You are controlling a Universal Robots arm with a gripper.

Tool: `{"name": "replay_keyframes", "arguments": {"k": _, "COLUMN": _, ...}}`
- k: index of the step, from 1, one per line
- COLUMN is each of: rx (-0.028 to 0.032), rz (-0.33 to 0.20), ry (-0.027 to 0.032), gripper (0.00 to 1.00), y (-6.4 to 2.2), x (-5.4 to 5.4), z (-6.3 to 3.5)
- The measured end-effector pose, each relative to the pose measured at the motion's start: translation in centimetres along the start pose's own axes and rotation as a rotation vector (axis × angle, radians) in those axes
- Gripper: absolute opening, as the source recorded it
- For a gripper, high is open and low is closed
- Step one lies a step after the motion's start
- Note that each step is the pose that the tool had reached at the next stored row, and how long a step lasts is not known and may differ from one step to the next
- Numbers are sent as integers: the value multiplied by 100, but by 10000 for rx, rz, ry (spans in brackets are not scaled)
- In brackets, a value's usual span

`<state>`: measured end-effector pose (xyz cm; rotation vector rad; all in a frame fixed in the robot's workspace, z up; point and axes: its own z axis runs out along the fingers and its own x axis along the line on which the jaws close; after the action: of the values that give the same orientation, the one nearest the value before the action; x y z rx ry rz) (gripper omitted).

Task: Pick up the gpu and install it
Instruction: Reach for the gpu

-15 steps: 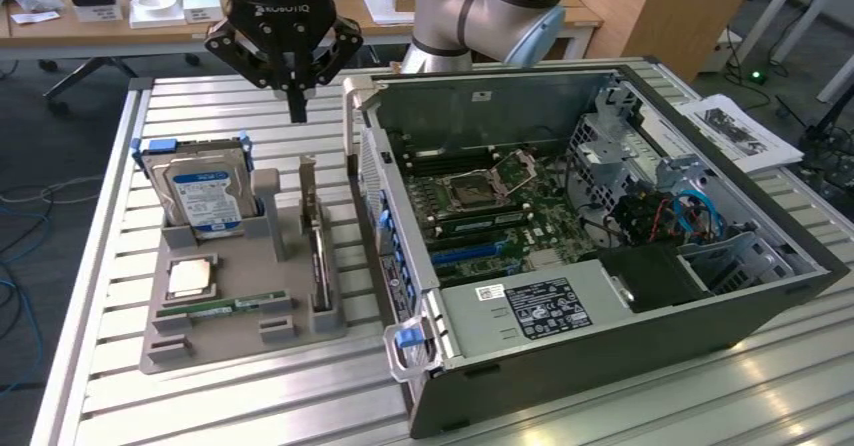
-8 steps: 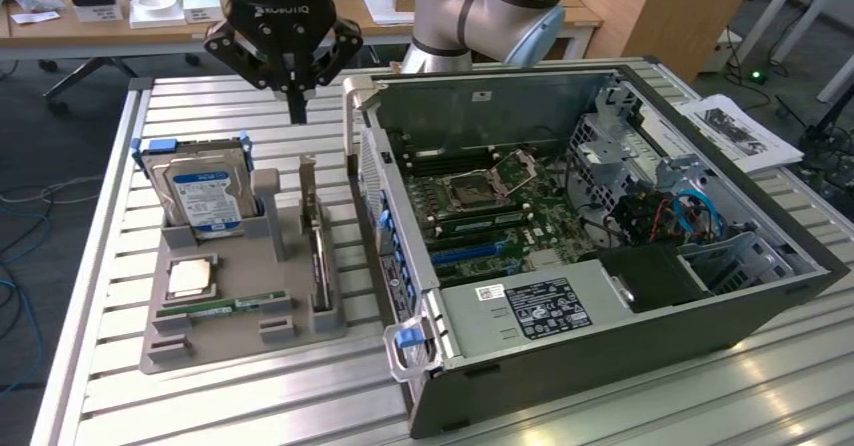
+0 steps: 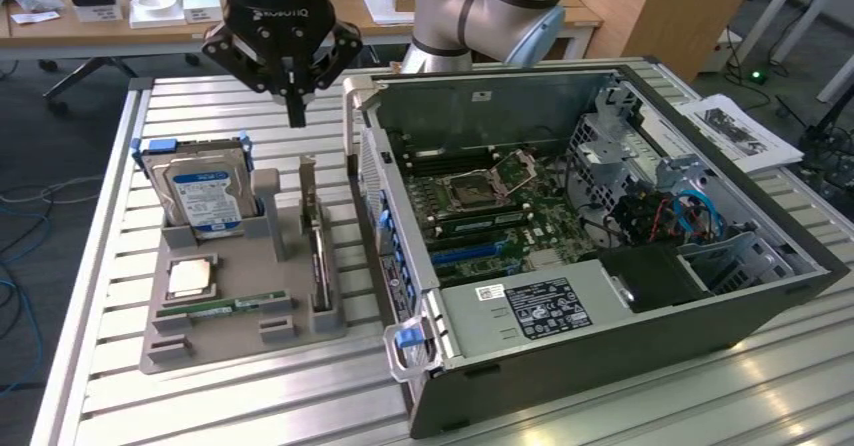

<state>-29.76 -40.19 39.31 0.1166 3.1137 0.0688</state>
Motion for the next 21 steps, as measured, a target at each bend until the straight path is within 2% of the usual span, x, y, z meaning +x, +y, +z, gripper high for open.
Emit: {"name": "replay_keyframes", "arguments": {"k": 21, "rx": -1, "rz": 0, "ry": 0, "gripper": 11, "y": -205, "x": 43, "z": -10}}
